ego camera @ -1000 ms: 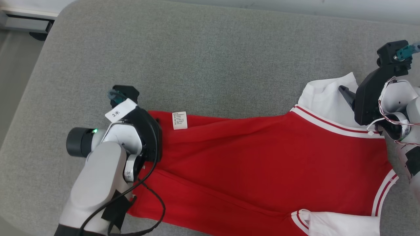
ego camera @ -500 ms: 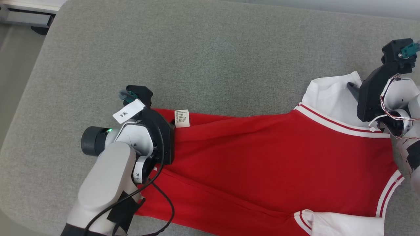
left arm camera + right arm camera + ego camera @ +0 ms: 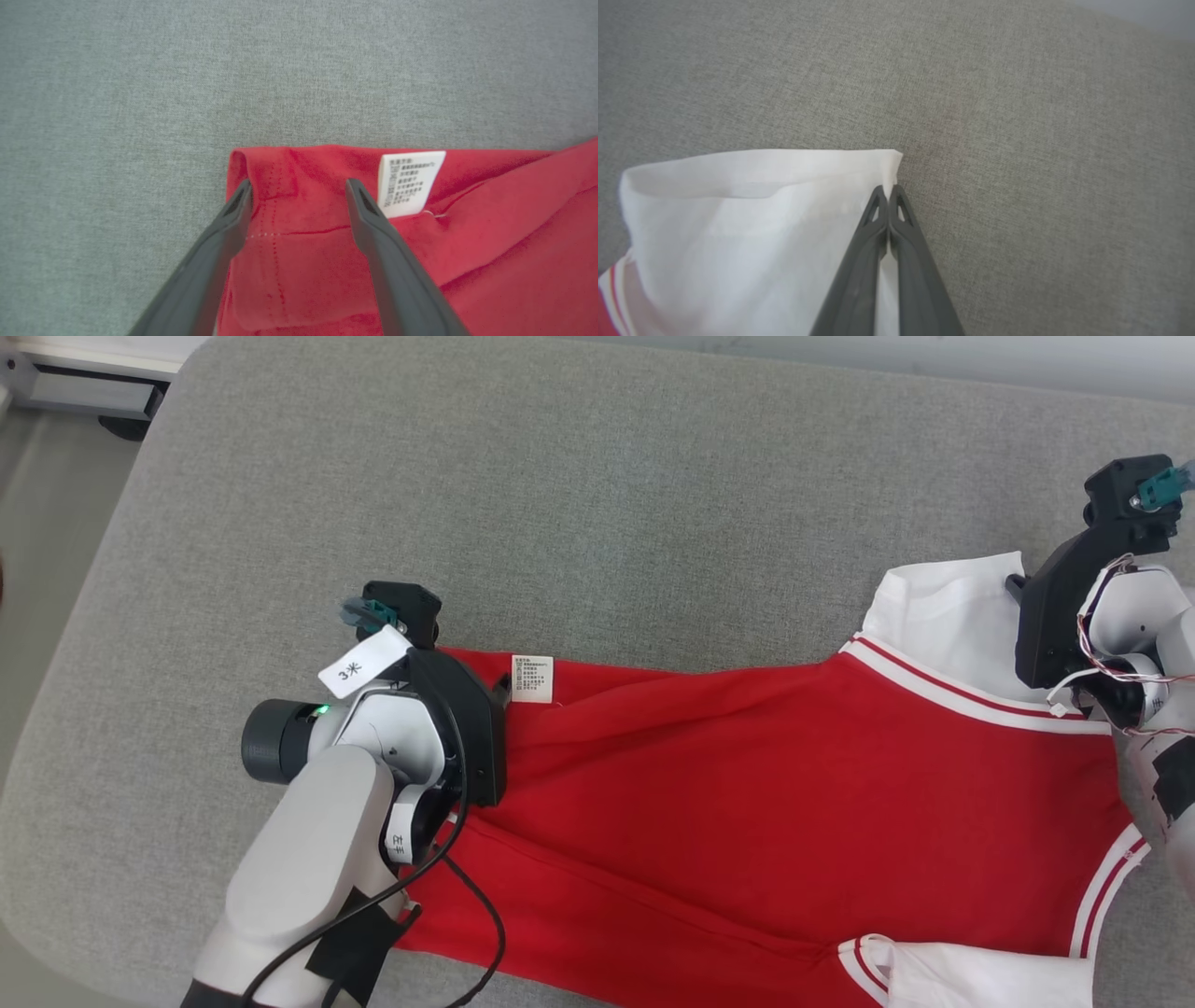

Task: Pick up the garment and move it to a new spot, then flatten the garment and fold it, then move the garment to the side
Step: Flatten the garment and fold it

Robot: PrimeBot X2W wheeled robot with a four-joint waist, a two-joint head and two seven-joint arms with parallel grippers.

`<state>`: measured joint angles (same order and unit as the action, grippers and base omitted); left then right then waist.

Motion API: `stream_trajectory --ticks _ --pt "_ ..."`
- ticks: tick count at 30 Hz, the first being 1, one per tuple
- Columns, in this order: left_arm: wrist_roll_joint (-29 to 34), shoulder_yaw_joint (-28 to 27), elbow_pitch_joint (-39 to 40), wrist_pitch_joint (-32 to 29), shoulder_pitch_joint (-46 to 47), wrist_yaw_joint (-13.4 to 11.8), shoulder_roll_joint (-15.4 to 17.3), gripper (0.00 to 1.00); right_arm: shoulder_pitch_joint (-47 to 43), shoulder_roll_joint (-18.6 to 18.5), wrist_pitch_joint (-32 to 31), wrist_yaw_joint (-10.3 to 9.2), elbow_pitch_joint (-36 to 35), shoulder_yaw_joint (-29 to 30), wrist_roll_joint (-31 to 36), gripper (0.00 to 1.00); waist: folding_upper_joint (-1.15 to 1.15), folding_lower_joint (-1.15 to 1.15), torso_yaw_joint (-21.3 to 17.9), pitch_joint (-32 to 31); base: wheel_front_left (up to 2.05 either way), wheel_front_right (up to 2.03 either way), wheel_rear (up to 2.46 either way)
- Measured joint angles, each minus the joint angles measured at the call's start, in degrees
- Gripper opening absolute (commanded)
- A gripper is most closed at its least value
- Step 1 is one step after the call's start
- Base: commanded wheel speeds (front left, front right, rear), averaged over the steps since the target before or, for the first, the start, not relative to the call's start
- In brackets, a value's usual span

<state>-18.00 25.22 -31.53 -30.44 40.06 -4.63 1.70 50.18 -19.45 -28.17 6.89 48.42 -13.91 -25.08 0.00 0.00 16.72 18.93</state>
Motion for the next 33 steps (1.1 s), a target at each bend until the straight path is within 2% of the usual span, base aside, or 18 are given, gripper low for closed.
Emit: stream_trajectory --ticks 14,21,23,25,27,29,31,33 --pt "2.55 -0.55 5.12 0.1 -0.93 -1.41 0.43 1.0 0.87 0.16 2.02 0.16 2.93 -1.0 -0.03 0.0 0.0 0.0 0.32 -1.01 0.0 0.0 0.0" --pt "2.02 -0.3 4.77 -2.91 -4.18 -1.43 0.46 1.0 0.88 0.41 2.55 0.16 3.78 -1.49 -0.1 0.0 0.0 0.0 0.4 -1.12 0.0 0.0 0.0" --pt "2.07 -0.3 4.82 -3.04 -4.29 -1.49 0.49 0.97 0.9 0.44 2.56 0.18 3.87 -1.58 -0.1 0.0 0.0 0.0 0.39 -1.12 0.0 0.0 0.0" --pt "2.46 -0.24 5.1 -3.58 -4.29 -1.62 0.73 0.82 0.93 0.48 2.82 0.16 4.13 -1.72 -0.1 0.0 0.0 0.0 0.35 -1.1 0.0 0.0 0.0" --pt "2.46 -0.24 5.41 -4.16 -4.28 -1.89 0.85 0.55 0.98 0.48 3.0 0.18 4.48 -1.88 -0.11 0.0 0.0 0.0 0.31 -1.08 0.0 0.0 0.0" --pt "2.54 -0.23 5.9 -4.46 -4.28 -1.89 0.98 0.46 1.03 0.47 3.07 0.18 4.9 -1.96 -0.11 0.0 0.0 0.0 0.27 -1.07 0.0 0.0 0.0" --pt "2.59 -0.24 6.42 -4.86 -4.28 -1.9 1.01 0.42 1.1 0.46 3.32 0.18 5.12 -2.05 -0.14 0.0 0.0 0.0 0.25 -1.08 0.0 0.0 0.0" --pt "2.59 -0.27 6.7 -5.19 -4.28 -1.9 1.02 0.33 1.13 0.46 3.49 0.18 5.26 -2.2 -0.24 0.0 0.0 0.0 0.23 -1.1 0.0 0.0 0.0"
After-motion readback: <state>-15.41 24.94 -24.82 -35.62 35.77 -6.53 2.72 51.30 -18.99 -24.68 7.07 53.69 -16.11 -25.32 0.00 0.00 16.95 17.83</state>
